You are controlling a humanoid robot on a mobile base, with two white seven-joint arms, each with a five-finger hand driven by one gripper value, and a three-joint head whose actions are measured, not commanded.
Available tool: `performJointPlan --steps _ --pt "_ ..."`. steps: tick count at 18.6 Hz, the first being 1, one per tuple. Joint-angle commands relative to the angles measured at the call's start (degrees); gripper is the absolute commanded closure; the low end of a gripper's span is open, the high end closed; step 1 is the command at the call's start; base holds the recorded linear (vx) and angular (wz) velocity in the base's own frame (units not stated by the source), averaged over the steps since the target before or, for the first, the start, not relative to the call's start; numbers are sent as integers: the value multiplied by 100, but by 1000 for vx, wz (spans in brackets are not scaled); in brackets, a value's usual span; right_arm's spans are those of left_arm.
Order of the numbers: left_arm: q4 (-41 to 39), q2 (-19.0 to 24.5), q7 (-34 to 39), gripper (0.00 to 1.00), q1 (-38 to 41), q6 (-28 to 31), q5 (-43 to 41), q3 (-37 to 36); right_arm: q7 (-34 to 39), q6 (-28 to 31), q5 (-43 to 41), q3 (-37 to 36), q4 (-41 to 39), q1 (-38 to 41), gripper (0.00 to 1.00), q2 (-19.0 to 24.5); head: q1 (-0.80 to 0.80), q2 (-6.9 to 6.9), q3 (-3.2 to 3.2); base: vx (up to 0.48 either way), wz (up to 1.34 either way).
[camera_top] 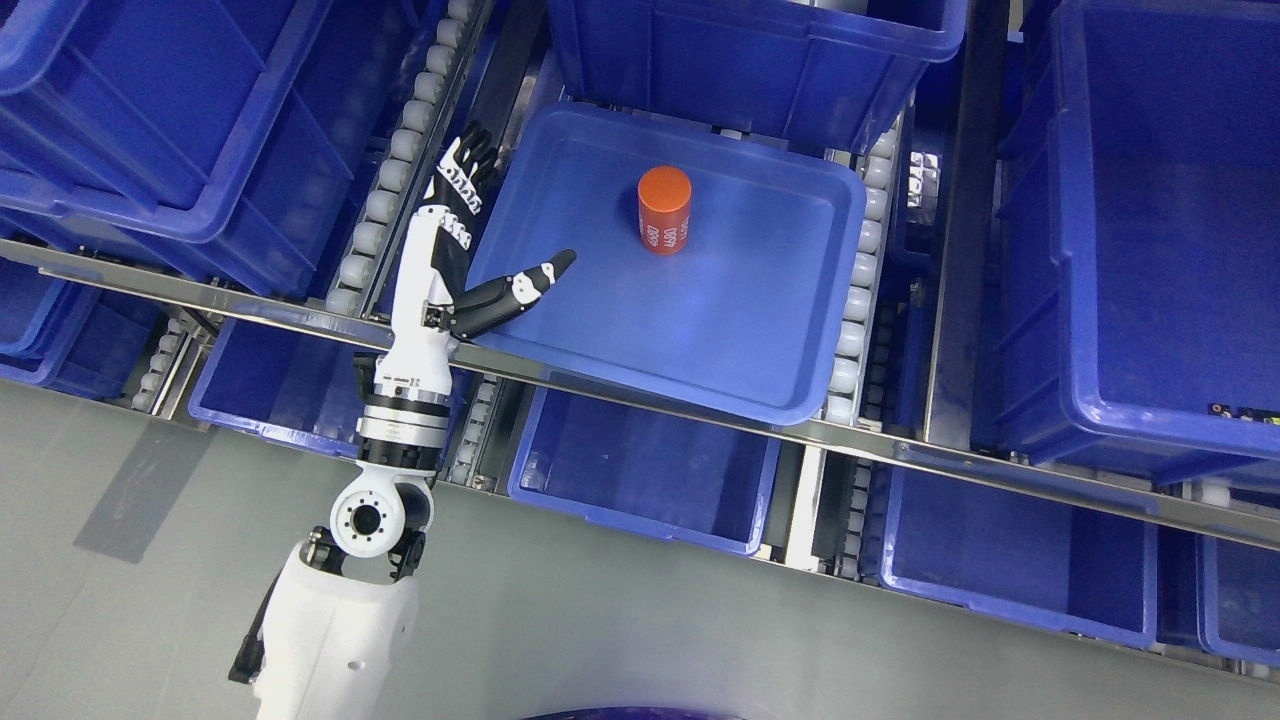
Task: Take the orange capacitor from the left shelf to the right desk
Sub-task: 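Reach the left hand into the blue bin toward the orange capacitor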
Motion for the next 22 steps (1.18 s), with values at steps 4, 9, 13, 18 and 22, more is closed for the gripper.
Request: performJointPlan --steps 4,9,13,18,22 --pt "18 63 -3 0 -18 140 -9 -227 0 -3 26 -62 -193 -9 0 -100 0 0 0 0 0" --pt "597 63 -47 0 -580 272 -97 -254 0 -3 18 -62 -193 -9 0 -100 0 0 0 0 0" --pt "1063 63 -47 0 -889 456 -185 -727 -8 -3 26 -62 -193 -9 0 -100 0 0 0 0 0" --pt "1739 63 -47 2 -1520 474 -185 -1132 0 -3 26 -62 -193 -9 0 -100 0 0 0 0 0" --pt "1925 63 -55 6 -1680 492 -185 -1387 0 -3 26 -62 -193 -9 0 -100 0 0 0 0 0"
